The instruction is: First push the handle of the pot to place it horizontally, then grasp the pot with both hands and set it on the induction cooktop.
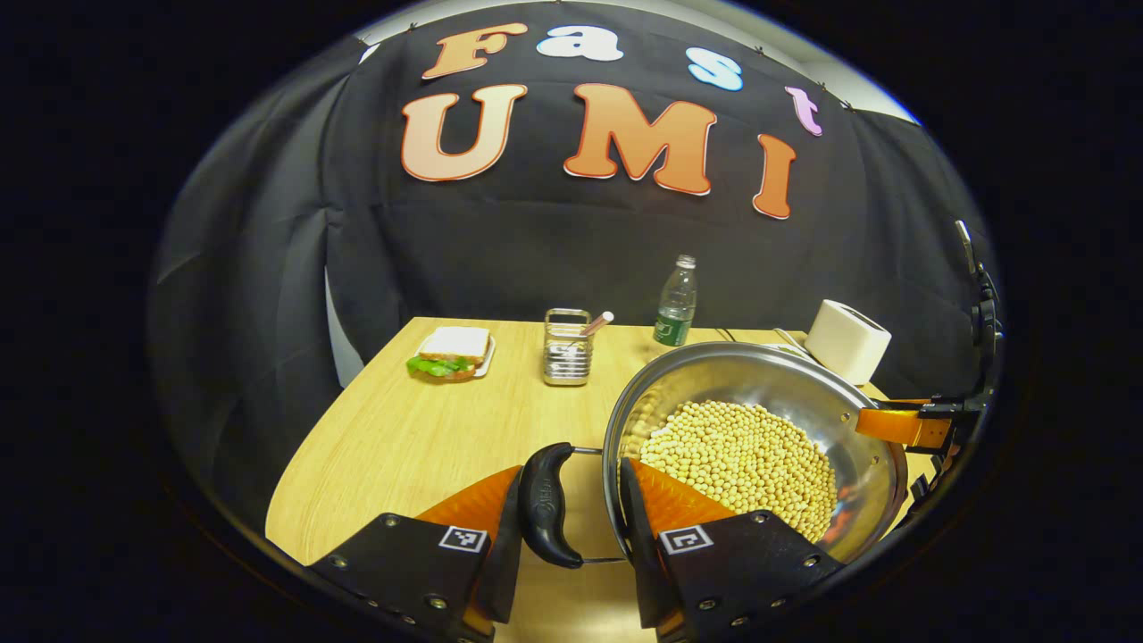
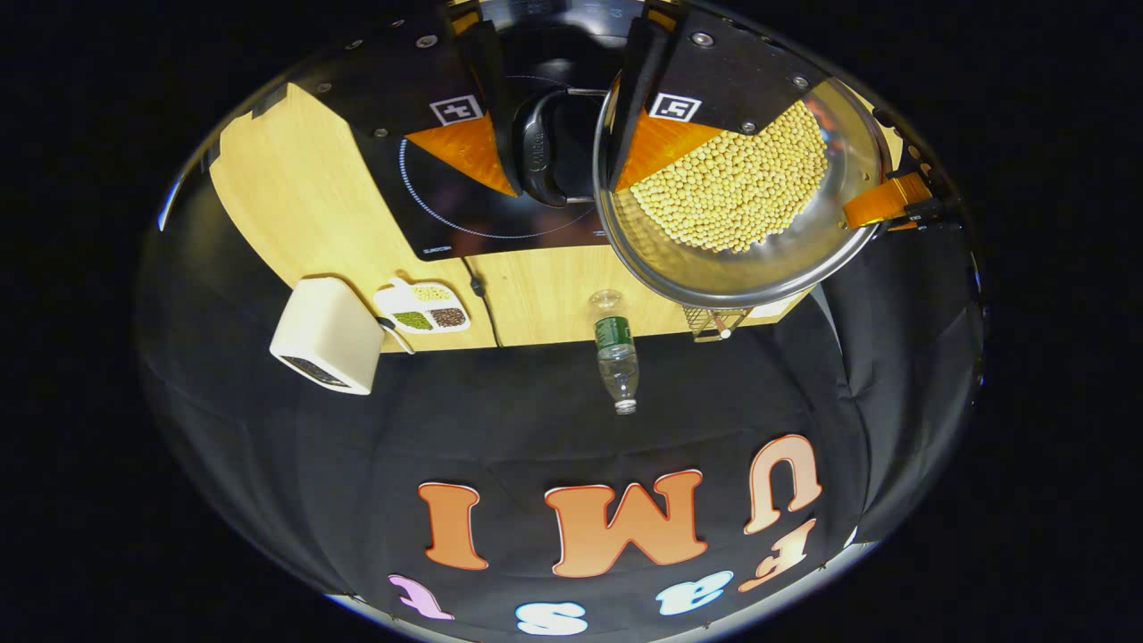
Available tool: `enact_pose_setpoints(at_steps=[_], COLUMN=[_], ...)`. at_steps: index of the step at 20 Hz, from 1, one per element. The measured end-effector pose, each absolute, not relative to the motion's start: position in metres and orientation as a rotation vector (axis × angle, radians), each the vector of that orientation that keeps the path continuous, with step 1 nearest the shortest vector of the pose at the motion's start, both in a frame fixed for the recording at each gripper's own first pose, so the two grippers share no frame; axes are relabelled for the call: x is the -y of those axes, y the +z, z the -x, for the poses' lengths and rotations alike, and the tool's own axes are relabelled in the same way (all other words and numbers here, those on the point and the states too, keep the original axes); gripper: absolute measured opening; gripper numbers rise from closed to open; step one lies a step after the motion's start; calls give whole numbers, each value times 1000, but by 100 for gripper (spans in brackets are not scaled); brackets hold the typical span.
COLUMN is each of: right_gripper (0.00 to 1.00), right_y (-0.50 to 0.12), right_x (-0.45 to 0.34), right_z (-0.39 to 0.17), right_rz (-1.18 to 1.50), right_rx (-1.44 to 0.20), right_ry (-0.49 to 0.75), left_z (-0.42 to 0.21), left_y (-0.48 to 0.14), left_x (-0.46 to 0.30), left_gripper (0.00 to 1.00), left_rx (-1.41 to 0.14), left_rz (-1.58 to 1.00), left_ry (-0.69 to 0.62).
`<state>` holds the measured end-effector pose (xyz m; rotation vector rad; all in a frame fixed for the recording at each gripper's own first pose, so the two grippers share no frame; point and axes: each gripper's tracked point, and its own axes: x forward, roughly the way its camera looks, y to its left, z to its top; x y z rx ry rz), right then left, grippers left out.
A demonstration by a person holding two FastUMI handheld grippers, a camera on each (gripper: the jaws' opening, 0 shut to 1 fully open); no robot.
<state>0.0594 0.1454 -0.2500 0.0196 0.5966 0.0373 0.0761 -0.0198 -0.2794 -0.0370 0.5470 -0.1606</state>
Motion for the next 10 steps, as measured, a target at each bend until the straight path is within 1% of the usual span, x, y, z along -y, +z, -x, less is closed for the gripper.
enact_pose_setpoints(at_steps=[10], right_gripper=[53], right_y=[-239], right_x=[-62], right_z=[-60], right_rz=[-53], right_rx=[-584], right_ry=[-30], left_z=[-82], left_y=[-279], left_x=[110], left_gripper=[55], left_rx=[-562], left_rz=[13], left_ry=[-239])
